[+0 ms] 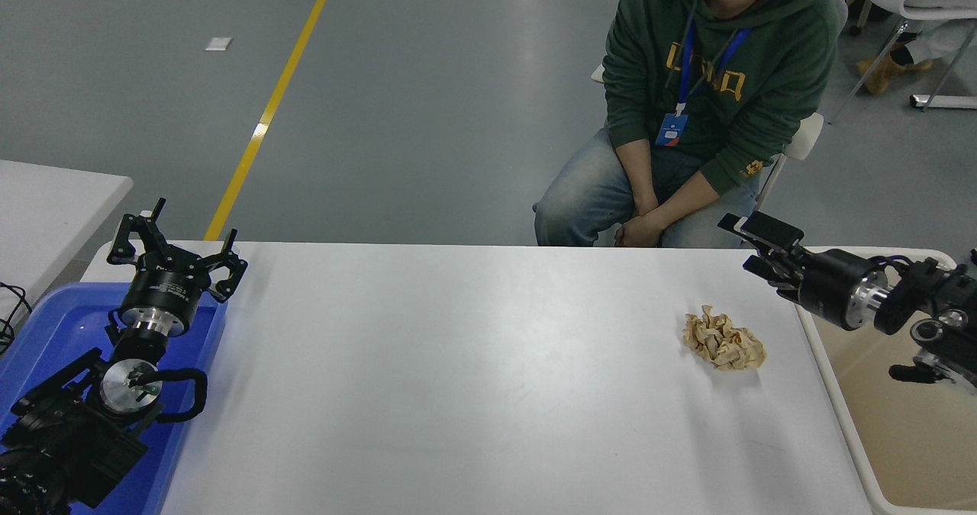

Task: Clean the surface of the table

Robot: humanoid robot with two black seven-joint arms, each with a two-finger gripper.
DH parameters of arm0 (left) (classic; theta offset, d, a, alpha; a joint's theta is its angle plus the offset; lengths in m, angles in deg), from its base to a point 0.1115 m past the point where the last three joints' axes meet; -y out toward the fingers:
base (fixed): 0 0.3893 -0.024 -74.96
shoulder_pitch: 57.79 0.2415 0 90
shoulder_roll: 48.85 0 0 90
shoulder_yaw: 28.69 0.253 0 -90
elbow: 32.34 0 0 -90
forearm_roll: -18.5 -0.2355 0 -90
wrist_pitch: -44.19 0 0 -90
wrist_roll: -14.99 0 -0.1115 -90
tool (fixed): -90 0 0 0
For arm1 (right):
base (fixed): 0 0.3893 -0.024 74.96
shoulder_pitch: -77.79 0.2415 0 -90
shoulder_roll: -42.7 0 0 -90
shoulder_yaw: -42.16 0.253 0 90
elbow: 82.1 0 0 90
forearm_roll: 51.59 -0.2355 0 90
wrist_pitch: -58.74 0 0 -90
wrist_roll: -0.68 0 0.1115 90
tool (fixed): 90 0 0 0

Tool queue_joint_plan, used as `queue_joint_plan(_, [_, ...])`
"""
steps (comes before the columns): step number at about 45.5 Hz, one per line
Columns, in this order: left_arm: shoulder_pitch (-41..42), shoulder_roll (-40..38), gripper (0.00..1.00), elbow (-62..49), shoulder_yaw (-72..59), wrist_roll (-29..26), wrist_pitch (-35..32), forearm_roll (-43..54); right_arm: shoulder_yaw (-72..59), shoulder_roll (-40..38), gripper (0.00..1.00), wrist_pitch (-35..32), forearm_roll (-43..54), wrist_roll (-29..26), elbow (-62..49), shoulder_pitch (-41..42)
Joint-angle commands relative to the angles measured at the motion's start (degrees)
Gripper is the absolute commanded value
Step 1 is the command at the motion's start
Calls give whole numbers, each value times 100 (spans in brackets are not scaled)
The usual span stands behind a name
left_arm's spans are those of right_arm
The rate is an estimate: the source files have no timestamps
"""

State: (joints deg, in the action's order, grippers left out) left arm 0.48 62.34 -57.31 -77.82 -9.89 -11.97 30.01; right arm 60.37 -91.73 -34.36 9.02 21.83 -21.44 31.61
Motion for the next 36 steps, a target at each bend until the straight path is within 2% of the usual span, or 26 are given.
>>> queue_joint_plan(1, [0, 0, 100, 1, 0, 0, 0, 0, -695, -22, 100, 502, 1506, 12, 16, 311])
queue_joint_plan(8, [0, 0, 100, -7, 0, 0, 0, 0, -1898, 4, 100, 1284, 1805, 12, -27, 776])
queue_joint_plan(13, [0, 0, 100, -7, 0, 0, 0, 0, -2883, 109, 100, 2189, 1964, 38, -282, 1119])
queue_joint_plan(23, [0, 0, 100, 1, 0, 0, 0, 0, -4448, 1032, 100, 3798, 1885, 425, -1468, 1278])
queue_joint_plan(36, [0, 0, 100, 1, 0, 0, 0, 0, -4818, 1551, 100, 4309, 1850, 469, -2286, 1032])
